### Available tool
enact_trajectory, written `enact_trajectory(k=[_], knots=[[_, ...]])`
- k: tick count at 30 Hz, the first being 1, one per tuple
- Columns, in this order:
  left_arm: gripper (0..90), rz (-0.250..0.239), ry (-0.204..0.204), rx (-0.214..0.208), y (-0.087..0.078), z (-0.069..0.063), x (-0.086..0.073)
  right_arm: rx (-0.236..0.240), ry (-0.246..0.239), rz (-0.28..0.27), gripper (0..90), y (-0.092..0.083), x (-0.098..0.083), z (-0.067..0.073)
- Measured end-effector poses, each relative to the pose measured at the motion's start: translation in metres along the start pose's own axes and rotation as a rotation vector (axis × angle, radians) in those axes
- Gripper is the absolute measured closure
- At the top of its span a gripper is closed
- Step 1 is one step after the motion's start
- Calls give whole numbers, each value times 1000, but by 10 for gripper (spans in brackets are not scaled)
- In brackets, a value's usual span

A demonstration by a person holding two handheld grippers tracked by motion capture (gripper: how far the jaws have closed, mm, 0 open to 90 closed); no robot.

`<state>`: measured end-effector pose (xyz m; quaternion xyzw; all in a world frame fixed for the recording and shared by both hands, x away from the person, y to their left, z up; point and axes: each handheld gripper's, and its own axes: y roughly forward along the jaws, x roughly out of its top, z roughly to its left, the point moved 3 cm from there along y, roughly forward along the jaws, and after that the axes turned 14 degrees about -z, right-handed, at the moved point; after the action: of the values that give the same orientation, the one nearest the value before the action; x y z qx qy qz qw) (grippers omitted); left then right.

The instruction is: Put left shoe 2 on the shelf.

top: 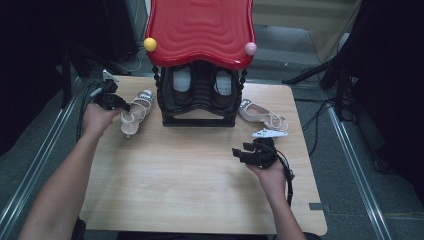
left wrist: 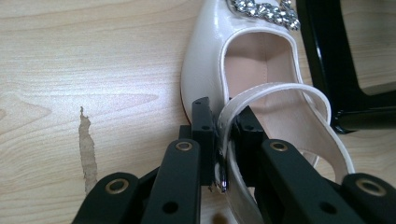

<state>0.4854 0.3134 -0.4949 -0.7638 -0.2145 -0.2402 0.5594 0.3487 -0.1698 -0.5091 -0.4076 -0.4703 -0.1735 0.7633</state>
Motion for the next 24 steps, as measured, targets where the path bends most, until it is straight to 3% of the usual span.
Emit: enact_trajectory(k=[4,6,7,24], knots=[[831,-35,-48,-12,-5,-1,3,2,-4,0,471,0,0,0],[831,-41,-42,-17,-11,-1,7,2,-5,-2,471,0,0,0],[831,-19,-11,-27,-15,1,9,2,-1,-2,471,0,0,0],[830,-83,-16,-43,-72,-13,51,23,-10,-7,471,5,5,2]])
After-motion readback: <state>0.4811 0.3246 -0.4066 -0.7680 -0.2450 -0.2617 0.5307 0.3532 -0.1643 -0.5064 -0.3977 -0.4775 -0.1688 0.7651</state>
